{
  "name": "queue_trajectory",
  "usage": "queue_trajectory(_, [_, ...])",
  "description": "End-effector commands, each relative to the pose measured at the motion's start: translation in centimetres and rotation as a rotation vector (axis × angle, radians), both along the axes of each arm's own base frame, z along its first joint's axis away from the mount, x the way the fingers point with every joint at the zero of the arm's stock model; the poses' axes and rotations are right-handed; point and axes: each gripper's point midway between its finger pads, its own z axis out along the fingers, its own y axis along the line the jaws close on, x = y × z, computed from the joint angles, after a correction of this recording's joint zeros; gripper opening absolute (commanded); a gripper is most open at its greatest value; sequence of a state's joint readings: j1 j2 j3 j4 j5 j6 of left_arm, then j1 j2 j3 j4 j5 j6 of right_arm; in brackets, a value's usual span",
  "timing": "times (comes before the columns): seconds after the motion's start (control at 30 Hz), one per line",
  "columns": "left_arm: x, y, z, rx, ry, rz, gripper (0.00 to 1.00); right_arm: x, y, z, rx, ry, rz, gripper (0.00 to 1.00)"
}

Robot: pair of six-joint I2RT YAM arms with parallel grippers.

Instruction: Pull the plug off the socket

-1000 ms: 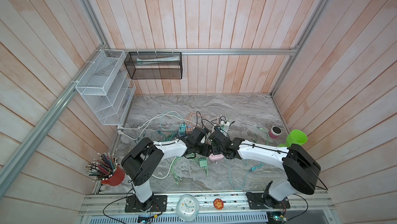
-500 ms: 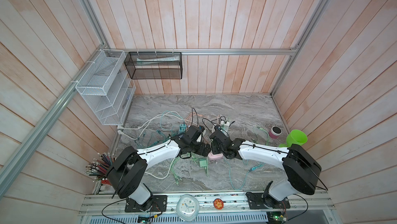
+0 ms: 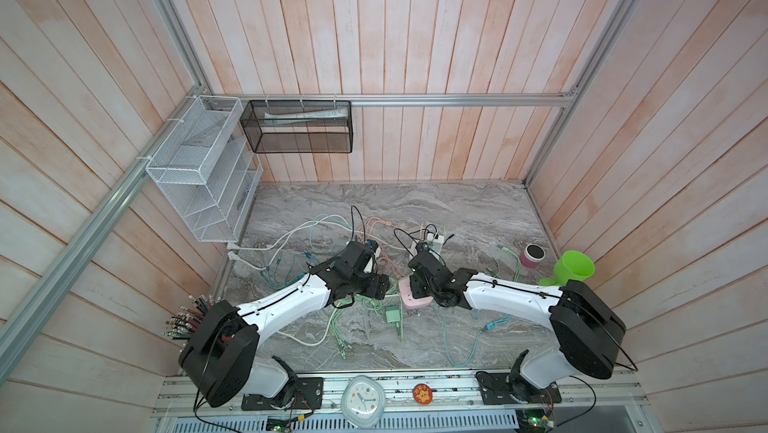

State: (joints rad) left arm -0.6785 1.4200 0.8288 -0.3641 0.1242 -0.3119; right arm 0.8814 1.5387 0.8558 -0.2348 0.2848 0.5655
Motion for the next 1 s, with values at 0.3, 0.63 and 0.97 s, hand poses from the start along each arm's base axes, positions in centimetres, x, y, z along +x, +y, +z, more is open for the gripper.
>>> queue_trajectory(0.3, [-0.8, 0.8, -4.8, 0.122, 0.076, -0.062, 0.79, 0.9, 0.8, 0.6, -0.009, -0.005, 0.024, 0.0])
queue_trajectory(0.63, [0.0, -0.3, -6.1, 0.125, 0.09, -0.091, 0.75, 1.1, 0.6, 0.9, -0.002, -0.009, 0.019, 0.0])
queue_trajectory(0.97, [0.2, -0.7, -4.3, 0.072, 0.062, -0.068, 0.78, 1.5, 0.5, 0.4, -0.034, -0.008, 0.016, 0.0])
